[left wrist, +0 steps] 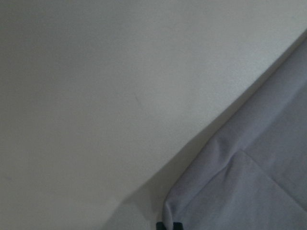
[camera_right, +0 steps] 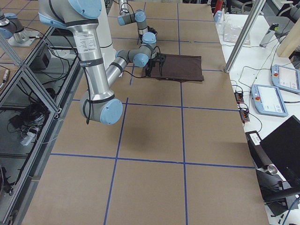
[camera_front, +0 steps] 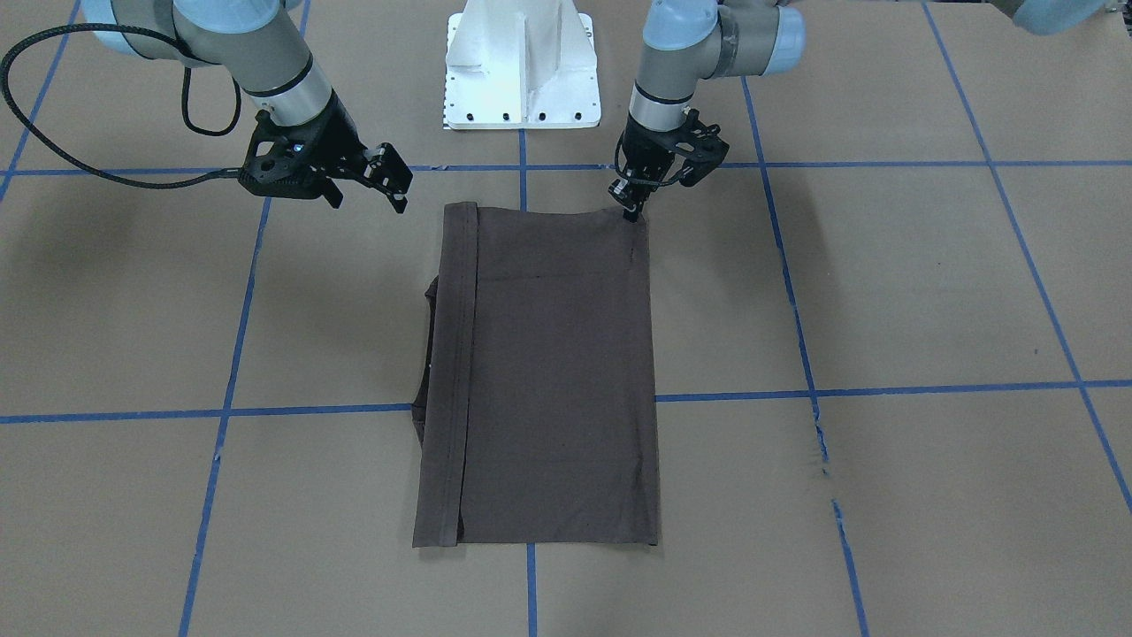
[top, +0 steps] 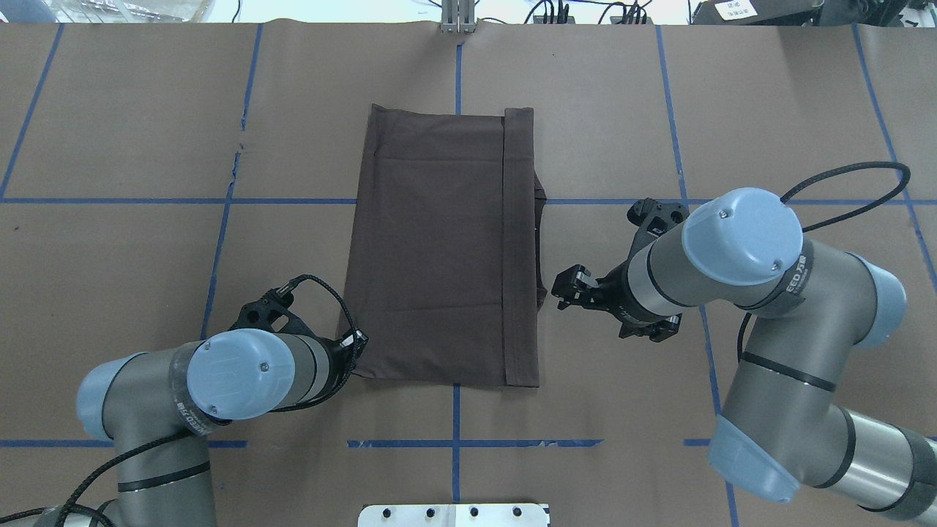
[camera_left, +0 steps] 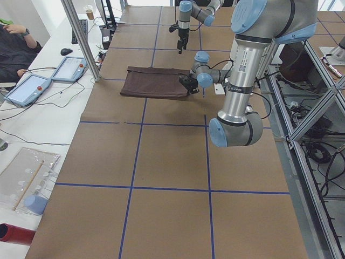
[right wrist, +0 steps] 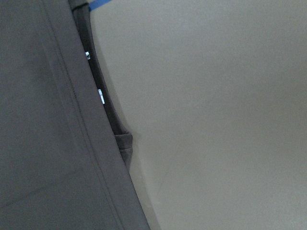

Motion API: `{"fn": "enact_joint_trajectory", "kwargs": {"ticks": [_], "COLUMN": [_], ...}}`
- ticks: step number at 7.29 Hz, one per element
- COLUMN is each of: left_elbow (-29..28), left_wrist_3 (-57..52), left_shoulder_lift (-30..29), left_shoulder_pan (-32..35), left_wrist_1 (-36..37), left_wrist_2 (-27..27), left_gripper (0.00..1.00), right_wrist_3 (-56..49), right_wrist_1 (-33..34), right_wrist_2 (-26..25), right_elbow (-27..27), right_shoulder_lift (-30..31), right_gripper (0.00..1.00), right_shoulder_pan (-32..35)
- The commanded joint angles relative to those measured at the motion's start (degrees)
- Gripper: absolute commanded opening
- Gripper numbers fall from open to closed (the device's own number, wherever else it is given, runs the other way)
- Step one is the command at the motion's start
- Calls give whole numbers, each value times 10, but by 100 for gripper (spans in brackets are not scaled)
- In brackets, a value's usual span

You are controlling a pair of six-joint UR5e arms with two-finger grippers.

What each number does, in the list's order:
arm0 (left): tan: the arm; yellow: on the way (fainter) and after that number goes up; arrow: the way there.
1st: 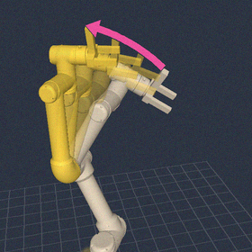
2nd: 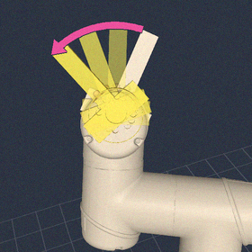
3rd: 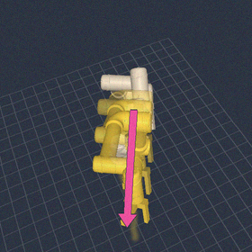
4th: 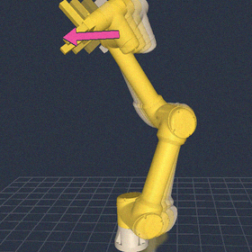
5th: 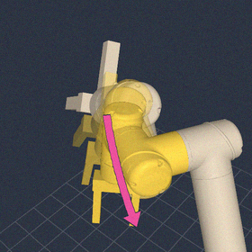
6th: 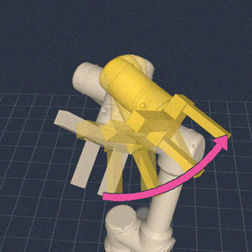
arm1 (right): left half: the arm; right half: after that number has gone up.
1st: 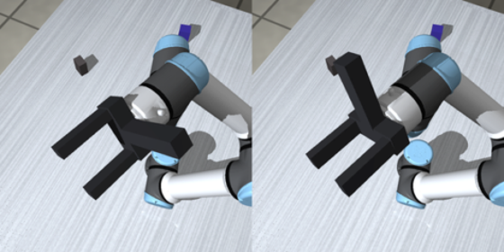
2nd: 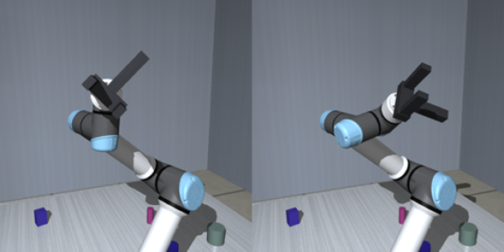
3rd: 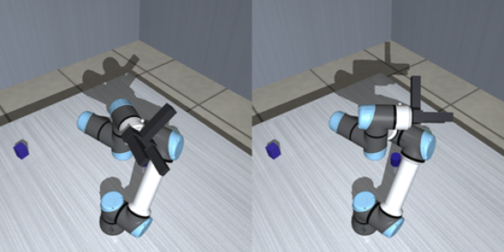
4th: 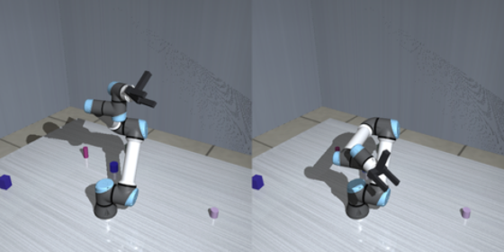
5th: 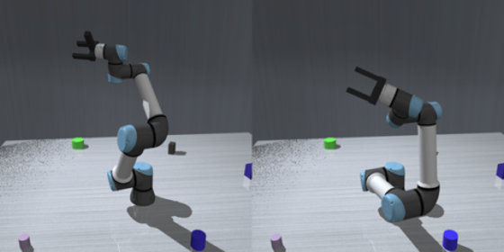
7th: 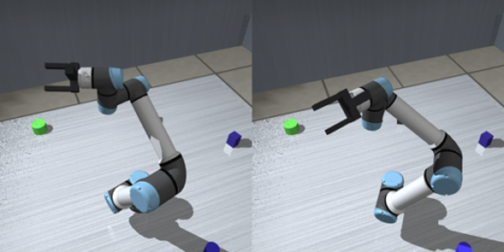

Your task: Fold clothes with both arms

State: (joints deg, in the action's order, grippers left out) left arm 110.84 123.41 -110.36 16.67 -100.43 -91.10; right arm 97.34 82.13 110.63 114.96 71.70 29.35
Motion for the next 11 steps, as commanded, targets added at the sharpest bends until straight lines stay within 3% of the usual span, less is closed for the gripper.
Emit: {"fn": "enact_joint_trajectory", "kwargs": {"ticks": [1, 3, 5, 11], "left_elbow": [17, 19, 20, 36], "left_wrist_3": [0, -1, 0, -1], "left_shoulder_lift": [2, 2, 3, 2], "left_shoulder_pan": [0, 0, -1, 0], "left_wrist_1": [13, 13, 13, 32], "left_wrist_2": [0, 0, 0, 0], "left_gripper": [0, 0, 0, 0], "right_wrist_3": [99, 169, 170, 168], "right_wrist_1": [1, 0, 2, 4], "right_wrist_2": [-55, -102, -108, -108], "right_elbow": [-37, -88, -130, -163], "right_shoulder_lift": [-32, -79, -97, -112], "right_gripper": [100, 100, 100, 100], "right_shoulder_pan": [-51, -82, -90, -100]}}
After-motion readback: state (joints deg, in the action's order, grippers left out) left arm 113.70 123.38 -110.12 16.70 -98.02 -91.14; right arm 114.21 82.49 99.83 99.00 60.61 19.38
